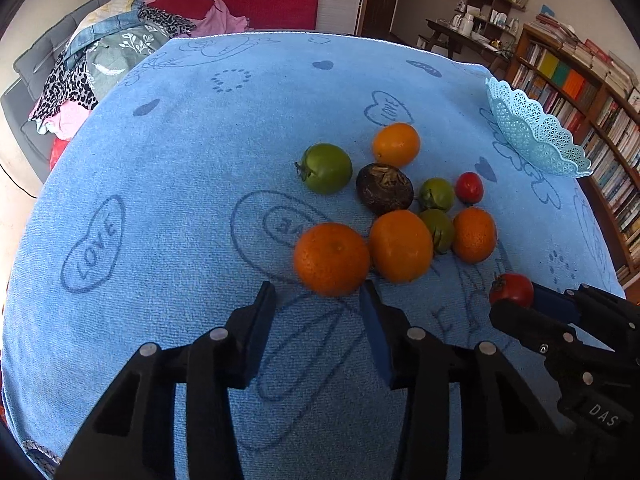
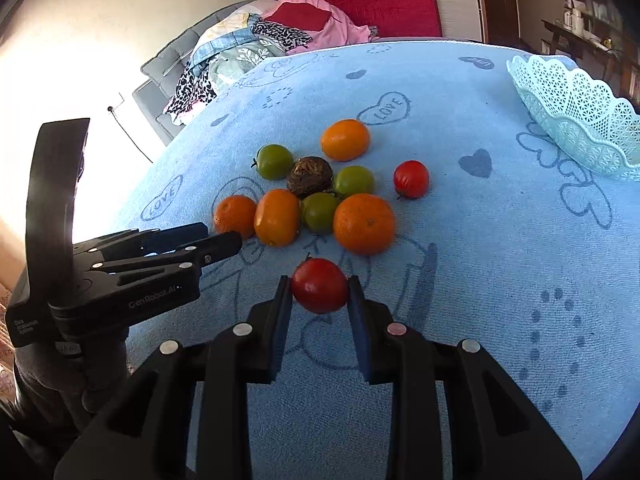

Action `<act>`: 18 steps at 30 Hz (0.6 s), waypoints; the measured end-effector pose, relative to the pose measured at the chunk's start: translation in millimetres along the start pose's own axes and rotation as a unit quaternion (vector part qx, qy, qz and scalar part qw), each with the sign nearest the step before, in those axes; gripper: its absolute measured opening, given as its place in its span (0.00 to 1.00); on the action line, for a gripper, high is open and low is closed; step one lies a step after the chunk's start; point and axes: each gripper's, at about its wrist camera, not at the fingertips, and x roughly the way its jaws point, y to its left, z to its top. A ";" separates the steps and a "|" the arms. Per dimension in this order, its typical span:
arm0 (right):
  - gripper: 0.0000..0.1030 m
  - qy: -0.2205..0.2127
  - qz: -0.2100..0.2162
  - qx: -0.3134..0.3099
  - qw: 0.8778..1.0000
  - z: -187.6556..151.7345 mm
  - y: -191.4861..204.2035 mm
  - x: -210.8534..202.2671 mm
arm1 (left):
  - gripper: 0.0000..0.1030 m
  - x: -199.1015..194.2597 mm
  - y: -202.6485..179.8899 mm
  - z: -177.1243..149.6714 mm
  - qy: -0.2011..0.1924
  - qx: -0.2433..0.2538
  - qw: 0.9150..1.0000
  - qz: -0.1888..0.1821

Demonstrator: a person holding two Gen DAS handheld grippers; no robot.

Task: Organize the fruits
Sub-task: 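Grasp the red tomato with the right tool while the left tool grasps an orange, then carry the red tomato and orange to the lattice basket and release both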

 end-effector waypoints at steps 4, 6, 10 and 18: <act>0.28 -0.001 0.001 0.010 1.000 -0.7 -7.0 -3.1 | 0.38 2.2 -3.7 3.6 0.002 0.008 1.000 -0.005; 0.28 -0.002 0.002 0.010 1.000 -0.7 -8.4 -3.6 | 0.38 3.6 -5.4 6.0 0.003 0.015 1.000 -0.003; 0.28 -0.003 0.003 0.011 1.000 -0.7 -10.7 -4.3 | 0.38 7.0 -7.0 9.7 0.003 0.023 1.000 0.004; 0.28 -0.018 -0.002 0.019 1.000 6.6 -20.9 -14.6 | 0.36 -4.2 -4.3 10.9 -0.010 0.016 1.000 -0.002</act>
